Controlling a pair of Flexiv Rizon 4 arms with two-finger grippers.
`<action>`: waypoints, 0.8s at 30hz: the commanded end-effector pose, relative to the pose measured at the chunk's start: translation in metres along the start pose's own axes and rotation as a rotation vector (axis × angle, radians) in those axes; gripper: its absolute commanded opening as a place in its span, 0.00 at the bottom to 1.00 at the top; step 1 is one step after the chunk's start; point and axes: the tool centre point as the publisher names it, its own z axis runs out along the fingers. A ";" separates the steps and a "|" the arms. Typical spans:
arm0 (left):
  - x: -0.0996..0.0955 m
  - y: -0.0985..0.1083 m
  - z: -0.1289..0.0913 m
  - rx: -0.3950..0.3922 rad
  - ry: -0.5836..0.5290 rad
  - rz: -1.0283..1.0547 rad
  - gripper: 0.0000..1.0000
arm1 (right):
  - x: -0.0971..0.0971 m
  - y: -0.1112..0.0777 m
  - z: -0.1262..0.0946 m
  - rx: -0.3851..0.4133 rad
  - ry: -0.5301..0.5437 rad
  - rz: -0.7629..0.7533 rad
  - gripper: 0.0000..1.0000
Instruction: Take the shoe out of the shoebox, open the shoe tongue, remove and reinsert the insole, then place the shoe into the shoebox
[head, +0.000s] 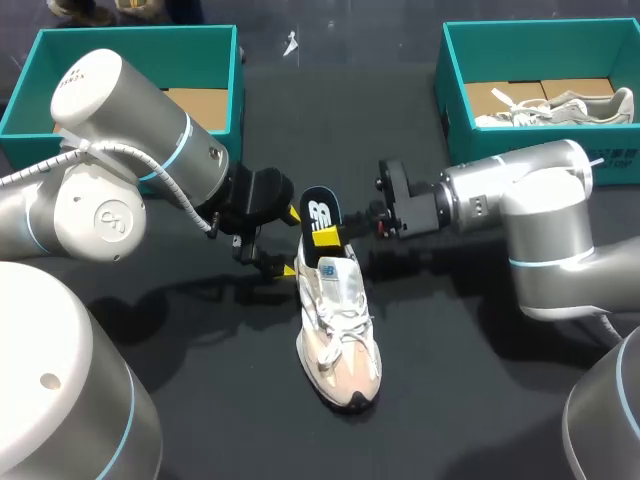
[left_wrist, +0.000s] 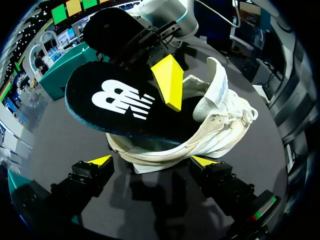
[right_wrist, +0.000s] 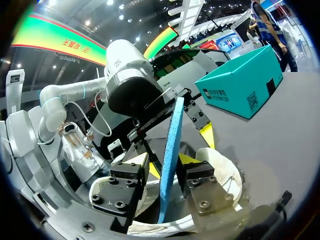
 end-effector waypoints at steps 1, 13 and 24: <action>0.001 0.000 -0.001 0.000 0.000 0.000 1.00 | -0.009 0.003 0.003 0.003 0.011 0.006 0.22; 0.001 0.000 -0.001 0.000 0.000 0.000 1.00 | -0.009 -0.026 0.003 0.002 0.006 0.096 0.00; 0.001 0.000 -0.001 0.000 0.000 0.000 1.00 | 0.001 -0.036 -0.005 0.008 -0.014 0.112 0.41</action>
